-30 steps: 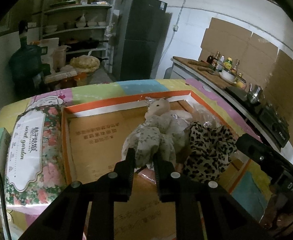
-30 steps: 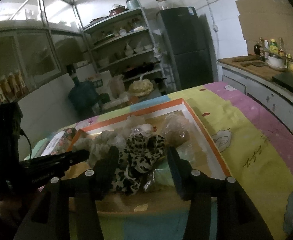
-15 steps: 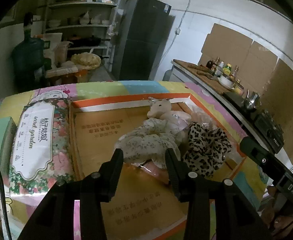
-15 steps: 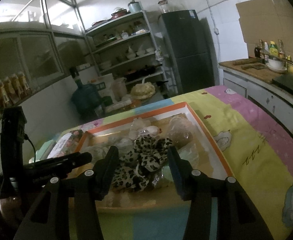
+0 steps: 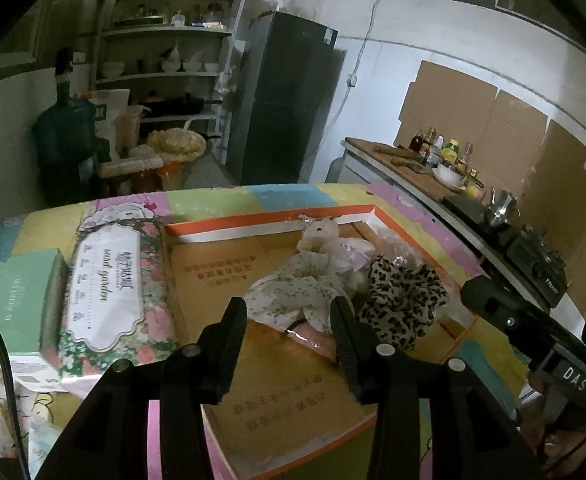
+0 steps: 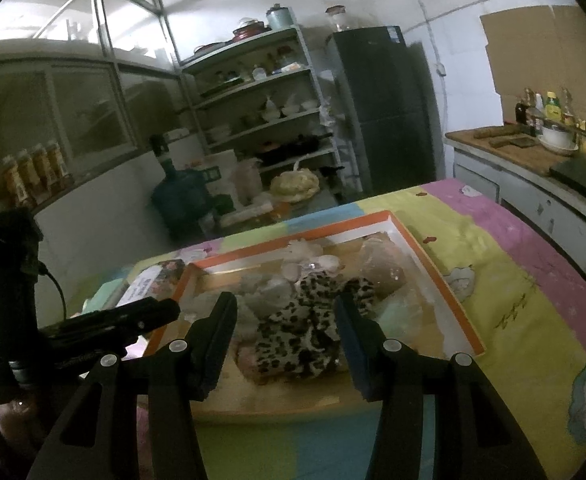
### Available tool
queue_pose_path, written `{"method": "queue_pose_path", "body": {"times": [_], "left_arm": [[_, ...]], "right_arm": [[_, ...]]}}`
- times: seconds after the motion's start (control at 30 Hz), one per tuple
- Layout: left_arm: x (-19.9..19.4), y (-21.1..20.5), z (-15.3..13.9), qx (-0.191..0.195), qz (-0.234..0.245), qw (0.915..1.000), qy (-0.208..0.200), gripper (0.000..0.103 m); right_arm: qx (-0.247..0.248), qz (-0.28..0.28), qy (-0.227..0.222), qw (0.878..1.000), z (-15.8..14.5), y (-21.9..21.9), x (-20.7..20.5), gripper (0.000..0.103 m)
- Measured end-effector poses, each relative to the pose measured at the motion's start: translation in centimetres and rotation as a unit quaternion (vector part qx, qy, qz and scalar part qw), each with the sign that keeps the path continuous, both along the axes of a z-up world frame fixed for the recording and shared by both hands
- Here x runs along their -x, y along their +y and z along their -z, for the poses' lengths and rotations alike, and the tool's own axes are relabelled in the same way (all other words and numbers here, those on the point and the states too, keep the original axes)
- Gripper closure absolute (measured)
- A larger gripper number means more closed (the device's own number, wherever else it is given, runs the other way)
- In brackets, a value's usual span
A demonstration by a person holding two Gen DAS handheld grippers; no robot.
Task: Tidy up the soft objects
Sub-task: 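Withdraw both tools from the box back over the pile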
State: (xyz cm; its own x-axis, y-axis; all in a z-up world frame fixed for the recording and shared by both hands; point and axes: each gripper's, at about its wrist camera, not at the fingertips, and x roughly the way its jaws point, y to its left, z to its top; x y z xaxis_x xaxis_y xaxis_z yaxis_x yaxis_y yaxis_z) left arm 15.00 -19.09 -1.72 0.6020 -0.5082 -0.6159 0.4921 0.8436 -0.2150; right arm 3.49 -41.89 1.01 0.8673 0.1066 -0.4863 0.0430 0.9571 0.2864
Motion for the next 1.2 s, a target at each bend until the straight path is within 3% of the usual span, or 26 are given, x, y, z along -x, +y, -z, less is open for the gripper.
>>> {"method": "queue_pose_path", "body": {"times": [0.63, 1.2], "left_arm": [[2.8, 4.1, -2.3, -0.015, -0.043, 0.9979, -0.045, 0.060], [3.9, 9.1, -2.8, -0.018, -0.098, 0.9935, -0.056, 0.060]], "right_arm": [[0.011, -0.026, -0.017, 0.999, -1.8, 4.2, 0.8, 0.043], [0.022, -0.062, -0.028, 0.997, -3.0, 9.0, 0.6, 0.038]]}}
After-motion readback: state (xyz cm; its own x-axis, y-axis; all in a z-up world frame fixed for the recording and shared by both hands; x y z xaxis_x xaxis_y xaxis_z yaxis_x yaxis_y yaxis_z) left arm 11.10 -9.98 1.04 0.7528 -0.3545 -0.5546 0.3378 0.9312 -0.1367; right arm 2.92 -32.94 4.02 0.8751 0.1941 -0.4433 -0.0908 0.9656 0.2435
